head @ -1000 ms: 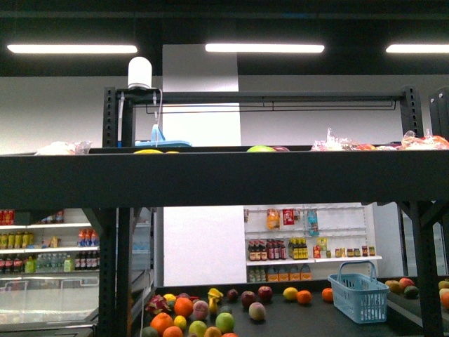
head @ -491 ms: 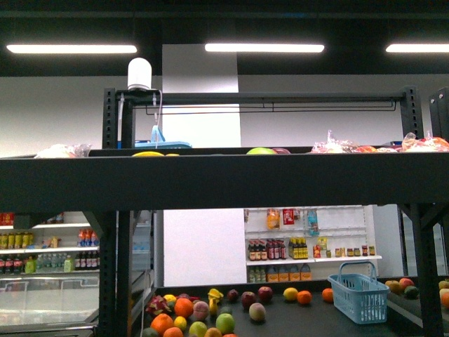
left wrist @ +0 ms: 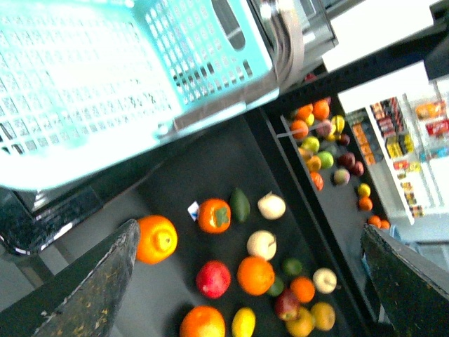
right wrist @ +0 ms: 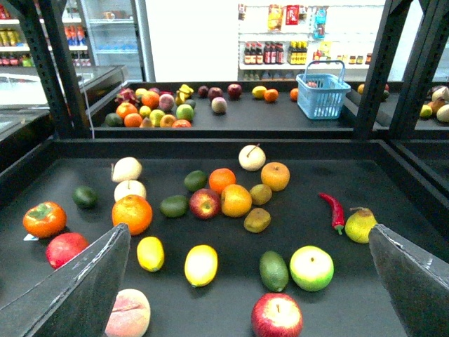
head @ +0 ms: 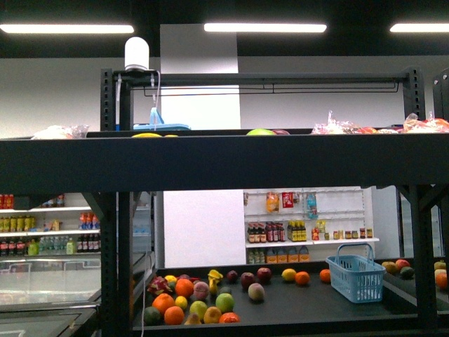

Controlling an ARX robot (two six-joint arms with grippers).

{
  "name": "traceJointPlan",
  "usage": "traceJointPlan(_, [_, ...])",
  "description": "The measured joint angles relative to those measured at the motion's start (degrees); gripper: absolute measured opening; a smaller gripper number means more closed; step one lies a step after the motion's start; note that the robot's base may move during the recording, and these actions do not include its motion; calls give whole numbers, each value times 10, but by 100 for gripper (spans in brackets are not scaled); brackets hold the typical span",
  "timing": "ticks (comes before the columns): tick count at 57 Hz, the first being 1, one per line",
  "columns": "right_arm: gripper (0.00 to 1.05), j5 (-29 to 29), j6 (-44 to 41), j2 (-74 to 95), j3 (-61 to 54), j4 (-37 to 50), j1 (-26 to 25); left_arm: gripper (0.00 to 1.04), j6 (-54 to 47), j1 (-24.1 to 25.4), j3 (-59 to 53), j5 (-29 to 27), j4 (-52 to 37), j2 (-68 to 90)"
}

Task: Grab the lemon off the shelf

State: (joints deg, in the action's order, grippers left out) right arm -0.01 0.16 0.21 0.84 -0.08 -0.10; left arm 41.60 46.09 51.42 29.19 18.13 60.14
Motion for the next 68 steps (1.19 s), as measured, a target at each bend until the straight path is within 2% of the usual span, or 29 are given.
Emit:
traceJointPlan(6, [102, 0, 0, 0, 0, 0, 0, 97, 14, 37, 98, 8, 24, 92])
traceJointPlan(13, [102, 0, 0, 0, 0, 0, 0, 97, 39, 43, 173, 10, 33, 178])
traceJointPlan(28, [102, 0, 0, 0, 0, 0, 0, 97, 97, 1, 276, -2, 24, 330])
traceJointPlan(41, [102, 0, 0, 0, 0, 0, 0, 97, 150, -29, 327, -3, -49, 416])
traceJointPlan(59, [102, 0, 0, 0, 0, 0, 0, 97, 190, -54, 370, -24, -105, 478])
traceJointPlan(61, [102, 0, 0, 0, 0, 0, 0, 93, 191, -56, 374, -26, -105, 480])
traceJointPlan(68, [102, 0, 0, 0, 0, 0, 0, 71, 191, -57, 384, -29, -106, 487])
